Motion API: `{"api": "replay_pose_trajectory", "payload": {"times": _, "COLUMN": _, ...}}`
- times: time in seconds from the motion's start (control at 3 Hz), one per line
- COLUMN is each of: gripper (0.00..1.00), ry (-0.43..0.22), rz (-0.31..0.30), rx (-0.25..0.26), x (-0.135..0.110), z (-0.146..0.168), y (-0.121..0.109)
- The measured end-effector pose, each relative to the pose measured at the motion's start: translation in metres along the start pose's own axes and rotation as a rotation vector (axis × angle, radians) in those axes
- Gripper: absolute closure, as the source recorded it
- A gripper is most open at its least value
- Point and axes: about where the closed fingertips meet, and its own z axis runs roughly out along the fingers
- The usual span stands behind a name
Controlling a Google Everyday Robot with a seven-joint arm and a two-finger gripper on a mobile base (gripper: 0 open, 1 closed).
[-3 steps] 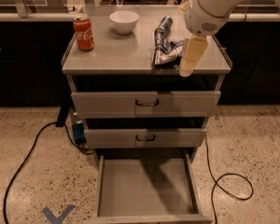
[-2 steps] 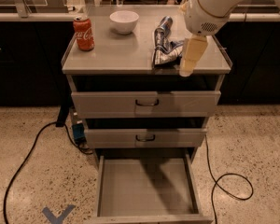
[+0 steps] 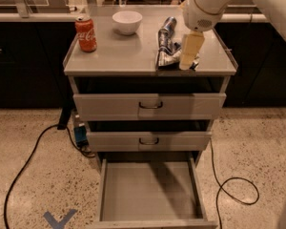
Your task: Place blue chip bag into bottom drawer
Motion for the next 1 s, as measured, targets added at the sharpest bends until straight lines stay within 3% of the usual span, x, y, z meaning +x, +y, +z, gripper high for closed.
{"api": "replay_pose_trajectory", "payload": {"times": 0.33, "gripper": 0.0, "ry": 0.014, "rz": 0.02, "rx": -0.009, "x": 0.011, "z": 0.032, "y": -0.015}}
{"api": "replay_pose_trajectory", "payload": {"times": 1.0, "gripper": 0.0, "ry": -0.008, "rz": 0.098, "rx": -0.055, "x": 0.027, "z": 0.075, "y": -0.013}}
